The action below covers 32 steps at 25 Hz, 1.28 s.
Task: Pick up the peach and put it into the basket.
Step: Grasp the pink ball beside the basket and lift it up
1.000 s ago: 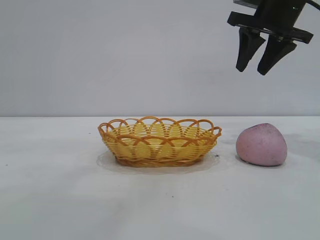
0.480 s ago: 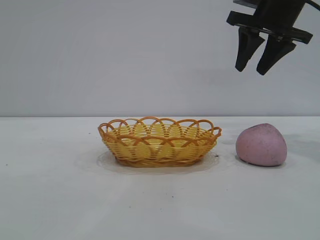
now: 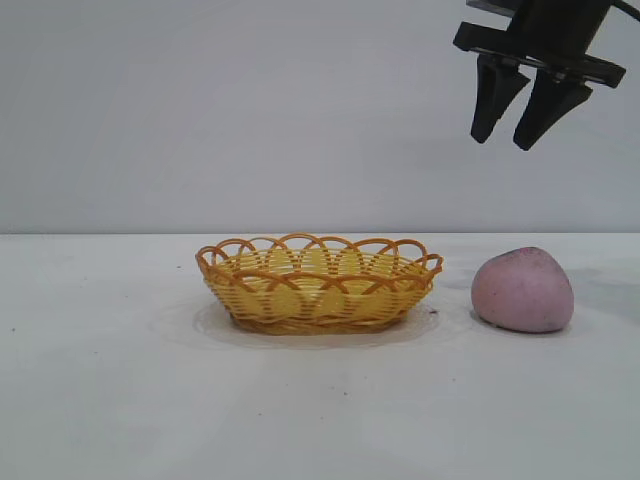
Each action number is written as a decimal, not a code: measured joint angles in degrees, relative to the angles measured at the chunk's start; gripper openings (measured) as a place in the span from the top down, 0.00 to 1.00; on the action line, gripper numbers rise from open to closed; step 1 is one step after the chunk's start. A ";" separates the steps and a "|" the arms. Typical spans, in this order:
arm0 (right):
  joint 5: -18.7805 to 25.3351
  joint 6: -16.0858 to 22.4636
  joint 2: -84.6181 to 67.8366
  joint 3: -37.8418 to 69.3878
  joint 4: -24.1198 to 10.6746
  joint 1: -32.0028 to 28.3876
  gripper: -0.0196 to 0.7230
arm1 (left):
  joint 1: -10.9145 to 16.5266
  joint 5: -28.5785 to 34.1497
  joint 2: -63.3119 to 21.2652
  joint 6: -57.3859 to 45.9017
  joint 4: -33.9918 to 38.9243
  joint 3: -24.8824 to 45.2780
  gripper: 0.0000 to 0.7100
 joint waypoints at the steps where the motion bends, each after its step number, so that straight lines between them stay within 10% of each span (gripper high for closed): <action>1: 0.00 0.00 0.00 0.00 0.00 0.00 0.47 | 0.00 0.12 0.00 -0.40 0.23 0.00 0.42; 20: 0.61 0.00 0.00 0.00 -0.38 0.00 0.47 | 0.00 -5.74 -0.03 -2.18 1.07 2.64 0.42; 32: 10.63 -0.13 -1.68 0.00 -3.69 0.00 0.47 | 0.00 -5.74 -0.03 -2.18 1.07 2.64 0.42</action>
